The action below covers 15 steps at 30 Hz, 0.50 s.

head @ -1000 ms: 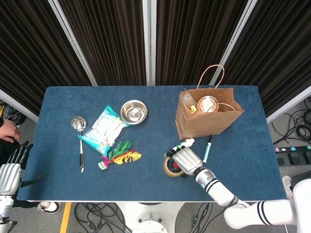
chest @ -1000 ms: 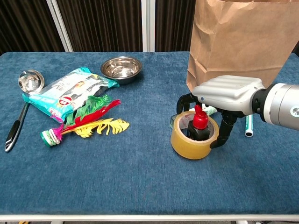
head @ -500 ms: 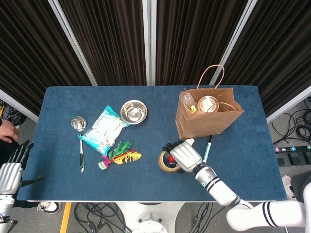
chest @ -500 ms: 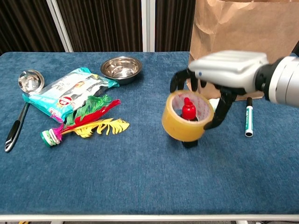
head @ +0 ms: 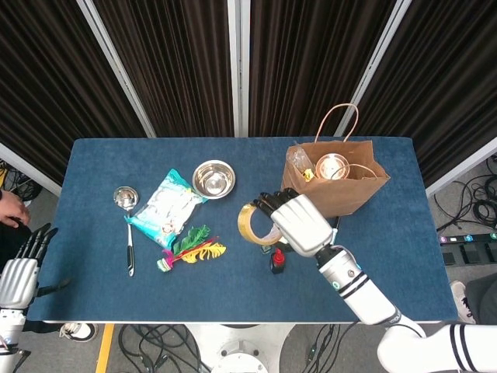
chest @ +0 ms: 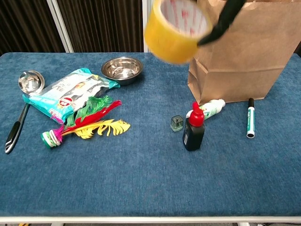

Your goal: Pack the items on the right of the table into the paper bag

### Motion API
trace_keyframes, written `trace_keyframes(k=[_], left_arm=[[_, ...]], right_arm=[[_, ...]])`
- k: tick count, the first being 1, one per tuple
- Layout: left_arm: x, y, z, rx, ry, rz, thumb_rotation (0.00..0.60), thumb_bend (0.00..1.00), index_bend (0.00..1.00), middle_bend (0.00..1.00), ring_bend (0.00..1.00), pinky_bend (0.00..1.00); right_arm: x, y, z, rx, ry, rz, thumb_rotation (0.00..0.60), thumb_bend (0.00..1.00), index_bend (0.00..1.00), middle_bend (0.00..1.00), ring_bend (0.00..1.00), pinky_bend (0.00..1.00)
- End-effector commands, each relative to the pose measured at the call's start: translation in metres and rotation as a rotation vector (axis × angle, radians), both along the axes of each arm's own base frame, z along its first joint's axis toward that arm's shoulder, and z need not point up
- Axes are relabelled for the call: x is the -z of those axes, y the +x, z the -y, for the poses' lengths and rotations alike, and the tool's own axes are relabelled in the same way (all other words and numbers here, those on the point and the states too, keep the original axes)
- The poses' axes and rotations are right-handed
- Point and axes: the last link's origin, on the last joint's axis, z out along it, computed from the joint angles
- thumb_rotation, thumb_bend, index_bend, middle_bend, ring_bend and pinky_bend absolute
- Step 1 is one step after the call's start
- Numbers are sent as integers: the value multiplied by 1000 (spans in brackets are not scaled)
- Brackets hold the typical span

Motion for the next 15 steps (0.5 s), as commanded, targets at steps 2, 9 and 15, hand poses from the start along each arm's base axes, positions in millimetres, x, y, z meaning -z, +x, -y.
trace_keyframes(k=[2,9,15], left_arm=[[0,1,-2,2,1,2,600,170,123,123,24,146],[4,0,-9,3,-4,1,600,169,123,122,23,146],[7,-1,-13,3,-5,3,600,169,124,122,23,147]], right_arm=[[-34,22,1,-61,-108,39,600,0,372,412,363,333],[-82,29,14,-100,-339,32,600,0,372,412,363,333],[-113,12,31,-64,-511,-2,600,0,372,411,363,333]])
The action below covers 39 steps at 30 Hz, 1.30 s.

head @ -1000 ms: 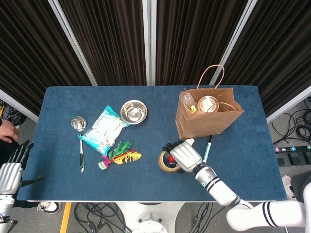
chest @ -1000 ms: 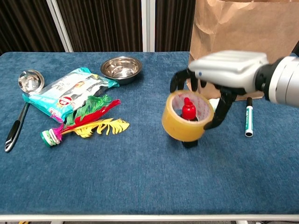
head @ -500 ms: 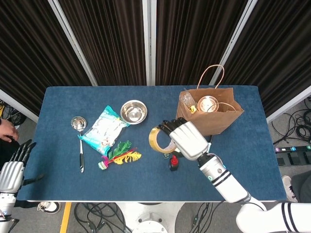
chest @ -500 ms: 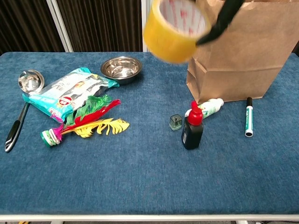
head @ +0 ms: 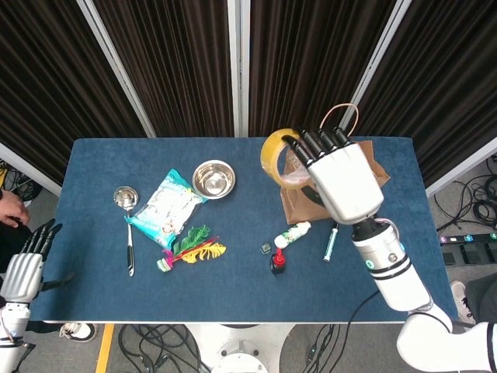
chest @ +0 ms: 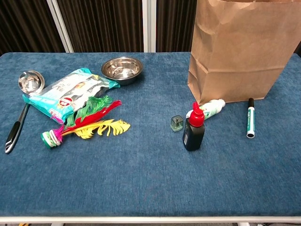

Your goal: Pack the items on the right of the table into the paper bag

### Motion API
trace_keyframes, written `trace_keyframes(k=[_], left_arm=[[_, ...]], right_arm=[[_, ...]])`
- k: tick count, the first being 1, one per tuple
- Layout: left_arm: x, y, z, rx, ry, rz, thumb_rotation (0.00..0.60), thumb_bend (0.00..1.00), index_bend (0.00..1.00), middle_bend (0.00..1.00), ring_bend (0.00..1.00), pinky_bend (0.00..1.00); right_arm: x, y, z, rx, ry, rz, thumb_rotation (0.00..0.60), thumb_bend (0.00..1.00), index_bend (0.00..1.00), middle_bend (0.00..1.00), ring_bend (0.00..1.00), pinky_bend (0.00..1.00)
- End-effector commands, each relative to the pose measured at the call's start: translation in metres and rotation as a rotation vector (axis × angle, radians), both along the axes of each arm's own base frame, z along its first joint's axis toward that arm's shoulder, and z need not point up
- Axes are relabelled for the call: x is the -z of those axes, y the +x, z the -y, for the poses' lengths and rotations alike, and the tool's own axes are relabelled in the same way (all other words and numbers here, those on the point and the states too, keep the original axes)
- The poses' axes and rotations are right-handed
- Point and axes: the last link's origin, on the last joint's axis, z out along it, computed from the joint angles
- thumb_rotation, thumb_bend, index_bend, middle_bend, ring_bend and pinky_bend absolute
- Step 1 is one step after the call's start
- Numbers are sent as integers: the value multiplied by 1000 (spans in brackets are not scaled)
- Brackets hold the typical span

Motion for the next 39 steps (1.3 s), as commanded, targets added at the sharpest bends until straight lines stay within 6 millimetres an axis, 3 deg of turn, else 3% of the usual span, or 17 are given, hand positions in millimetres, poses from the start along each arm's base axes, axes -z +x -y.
trace_keyframes(k=[1,10,20,28,39], left_arm=[[1,0,0,1,-1,3,600,169,124,122,23,147],[0,2,3,8,-4,4,600,170,123,122,24,147],[-1,3,6,9,-8,0,600,169,123,123,24,147],[-2,3,5,5,-5,-2,600,170,123,122,24,147],[-5,4,12,7,-3,0,600,169,123,122,24,147]], right_arm=[[-17,-13,13,42,-93,-15,600,0,372,411,363,333],[-29,-55,44,203,-184,-25,600,0,371,408,363,333],[-5,-99,60,366,-90,-19,600,0,372,405,362,333],[11,-110,62,398,-16,-5,600,0,332,374,347,310],[12,-115,60,431,41,6,600,0,215,262,196,207]])
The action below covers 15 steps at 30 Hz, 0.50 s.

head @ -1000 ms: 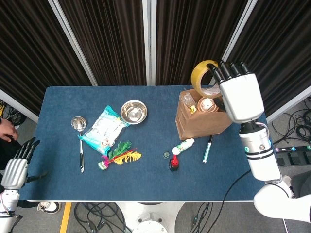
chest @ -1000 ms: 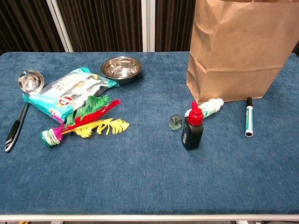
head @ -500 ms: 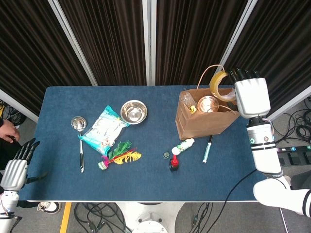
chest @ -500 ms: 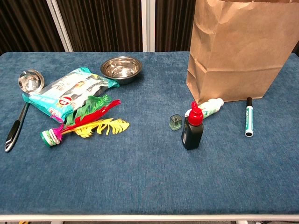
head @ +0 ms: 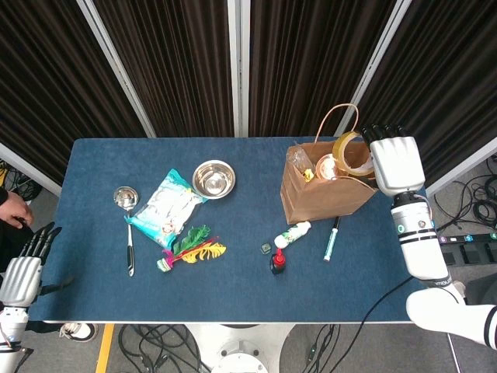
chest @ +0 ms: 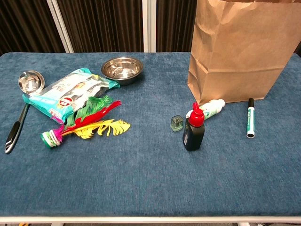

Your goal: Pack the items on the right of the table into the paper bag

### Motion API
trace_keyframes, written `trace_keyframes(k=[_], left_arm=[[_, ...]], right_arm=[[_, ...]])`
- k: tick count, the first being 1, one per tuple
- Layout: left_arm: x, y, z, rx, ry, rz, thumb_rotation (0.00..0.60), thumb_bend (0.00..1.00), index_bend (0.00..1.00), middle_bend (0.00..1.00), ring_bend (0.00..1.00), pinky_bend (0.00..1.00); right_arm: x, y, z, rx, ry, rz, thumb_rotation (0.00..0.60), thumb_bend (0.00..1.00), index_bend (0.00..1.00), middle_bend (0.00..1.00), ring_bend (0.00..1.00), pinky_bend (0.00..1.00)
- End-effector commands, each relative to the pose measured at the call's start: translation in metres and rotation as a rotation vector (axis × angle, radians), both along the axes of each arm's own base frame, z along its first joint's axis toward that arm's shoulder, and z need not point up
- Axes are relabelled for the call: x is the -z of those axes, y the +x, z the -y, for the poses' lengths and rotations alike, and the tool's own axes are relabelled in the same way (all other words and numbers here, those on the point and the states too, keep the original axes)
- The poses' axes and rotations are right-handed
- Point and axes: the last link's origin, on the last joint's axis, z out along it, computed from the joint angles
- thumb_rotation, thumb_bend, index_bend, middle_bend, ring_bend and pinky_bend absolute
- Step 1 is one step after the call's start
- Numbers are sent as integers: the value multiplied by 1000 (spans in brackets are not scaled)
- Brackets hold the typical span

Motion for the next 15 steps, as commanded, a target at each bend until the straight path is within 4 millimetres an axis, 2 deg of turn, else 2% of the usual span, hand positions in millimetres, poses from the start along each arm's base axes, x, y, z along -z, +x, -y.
trace_keyframes(k=[1,10,15], left_arm=[[-2,1,2,1,2,0,600,169,123,122,23,147],[-3,1,5,-1,2,-3,600,169,123,122,24,146],[-4,1,6,0,1,-3,600,169,123,122,24,147]], right_arm=[[0,1,-1,-7,5,8,600,0,211,250,184,195],[1,1,1,-12,10,32,600,0,146,88,10,8],[1,5,0,-30,7,58,600,0,141,70,0,0]])
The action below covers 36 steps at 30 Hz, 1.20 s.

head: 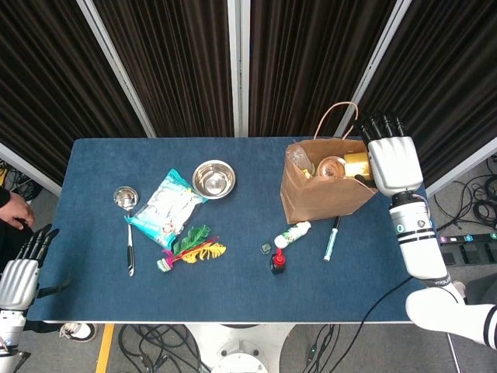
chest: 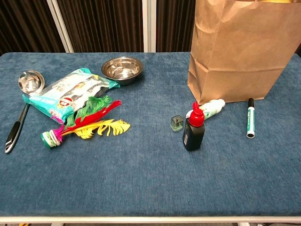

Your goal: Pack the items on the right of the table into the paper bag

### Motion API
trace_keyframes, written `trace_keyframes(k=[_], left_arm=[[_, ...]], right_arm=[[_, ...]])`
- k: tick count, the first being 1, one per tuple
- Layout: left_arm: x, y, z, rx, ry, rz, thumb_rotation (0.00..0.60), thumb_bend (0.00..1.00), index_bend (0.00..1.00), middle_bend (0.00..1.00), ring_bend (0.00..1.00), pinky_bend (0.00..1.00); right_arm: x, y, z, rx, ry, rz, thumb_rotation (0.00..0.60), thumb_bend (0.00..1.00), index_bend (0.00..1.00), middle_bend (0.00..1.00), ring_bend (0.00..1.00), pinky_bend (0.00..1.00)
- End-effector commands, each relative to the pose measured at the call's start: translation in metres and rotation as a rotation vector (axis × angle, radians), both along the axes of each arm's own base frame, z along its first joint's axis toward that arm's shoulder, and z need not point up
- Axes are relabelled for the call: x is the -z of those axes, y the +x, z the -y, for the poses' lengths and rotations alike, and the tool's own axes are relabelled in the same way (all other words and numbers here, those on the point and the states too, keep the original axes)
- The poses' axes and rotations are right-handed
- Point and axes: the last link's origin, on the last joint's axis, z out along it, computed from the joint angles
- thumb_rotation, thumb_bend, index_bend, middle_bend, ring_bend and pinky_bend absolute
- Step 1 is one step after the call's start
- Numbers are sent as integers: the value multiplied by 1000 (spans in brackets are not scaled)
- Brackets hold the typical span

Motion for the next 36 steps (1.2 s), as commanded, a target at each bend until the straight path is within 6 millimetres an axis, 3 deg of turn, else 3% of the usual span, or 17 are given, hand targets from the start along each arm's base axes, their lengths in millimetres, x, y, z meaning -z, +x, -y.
trace_keyframes(k=[1,10,14,19,22,25,29,33,36], left_arm=[[0,0,1,0,-1,0,600,169,123,122,24,147],[-3,2,2,7,3,4,600,170,123,122,24,147],[-6,2,4,7,9,5,600,170,123,122,24,147],[-9,3,4,8,18,5,600,170,124,122,24,147],[-10,3,5,11,16,4,600,170,123,122,24,147],[-11,4,7,13,15,2,600,170,124,122,24,147],[-12,5,8,14,16,2,600,169,123,123,24,147],[-12,7,9,24,11,1,600,170,124,122,24,147],[-13,9,11,34,9,-2,600,170,124,122,23,147]], right_arm=[[-2,4,-1,-24,-13,21,600,0,141,71,0,0],[-24,43,-17,-206,-86,183,600,0,134,82,0,0],[-34,66,-41,-390,-105,310,600,0,131,94,0,0],[-28,58,-89,-496,-23,310,600,0,129,126,12,0],[-16,33,-120,-459,90,234,600,0,126,130,12,0],[-4,-7,-147,-370,156,119,600,0,123,133,13,0],[15,-76,-183,-205,145,-66,600,0,123,137,13,0],[34,-134,-202,-15,143,-84,600,0,123,135,10,0],[37,-165,-204,81,111,-55,600,0,122,132,5,0]])
